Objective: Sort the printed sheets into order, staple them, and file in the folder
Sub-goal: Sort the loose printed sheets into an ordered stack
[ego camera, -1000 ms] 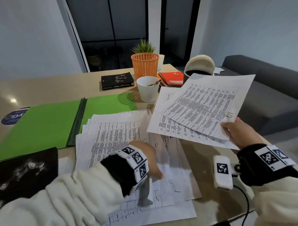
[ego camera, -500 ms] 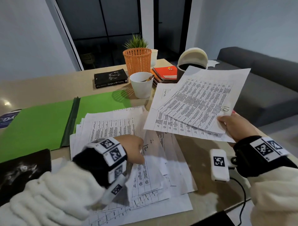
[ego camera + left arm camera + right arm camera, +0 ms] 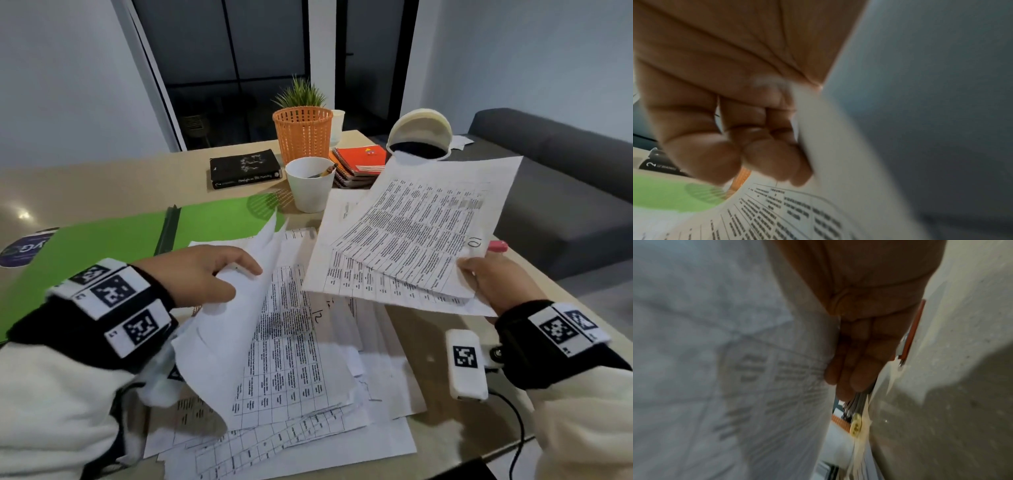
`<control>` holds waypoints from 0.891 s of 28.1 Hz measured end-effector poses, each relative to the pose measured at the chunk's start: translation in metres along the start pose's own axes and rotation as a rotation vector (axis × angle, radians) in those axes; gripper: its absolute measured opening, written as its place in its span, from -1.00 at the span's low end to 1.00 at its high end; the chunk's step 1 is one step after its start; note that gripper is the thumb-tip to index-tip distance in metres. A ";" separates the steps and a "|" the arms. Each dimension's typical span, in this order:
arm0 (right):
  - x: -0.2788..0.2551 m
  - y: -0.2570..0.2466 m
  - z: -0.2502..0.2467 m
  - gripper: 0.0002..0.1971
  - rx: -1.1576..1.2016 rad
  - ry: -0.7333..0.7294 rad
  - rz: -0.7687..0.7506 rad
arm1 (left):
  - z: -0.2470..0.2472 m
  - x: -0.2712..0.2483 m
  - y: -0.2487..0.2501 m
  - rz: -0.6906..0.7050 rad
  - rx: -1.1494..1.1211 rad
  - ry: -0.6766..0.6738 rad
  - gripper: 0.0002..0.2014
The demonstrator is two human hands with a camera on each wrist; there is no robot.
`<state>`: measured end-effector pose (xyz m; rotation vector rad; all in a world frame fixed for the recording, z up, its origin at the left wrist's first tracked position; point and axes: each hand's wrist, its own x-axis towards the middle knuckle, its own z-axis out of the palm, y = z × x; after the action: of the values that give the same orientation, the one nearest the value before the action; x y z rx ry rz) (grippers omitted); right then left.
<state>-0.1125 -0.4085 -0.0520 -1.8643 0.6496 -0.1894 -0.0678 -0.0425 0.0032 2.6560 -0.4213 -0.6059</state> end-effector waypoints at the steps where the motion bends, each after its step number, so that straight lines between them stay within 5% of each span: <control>1: -0.005 -0.002 0.003 -0.80 0.011 -0.037 -0.006 | -0.002 -0.001 -0.005 0.007 -0.014 0.003 -0.50; 10: -0.029 -0.007 0.056 -0.90 -0.254 -0.376 -0.049 | -0.016 -0.022 -0.014 0.017 -0.085 0.109 -0.68; 17: -0.043 -0.015 0.094 -0.89 -0.501 -0.661 -0.104 | -0.004 -0.023 -0.007 0.061 -0.092 0.119 -0.63; 25: -0.047 -0.030 0.111 -0.66 -0.675 -0.716 -0.174 | 0.016 -0.014 0.001 0.047 -0.065 0.111 -0.64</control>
<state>-0.0944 -0.2858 -0.0600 -2.4209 0.0341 0.6400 -0.0875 -0.0426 -0.0047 2.5949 -0.4233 -0.4478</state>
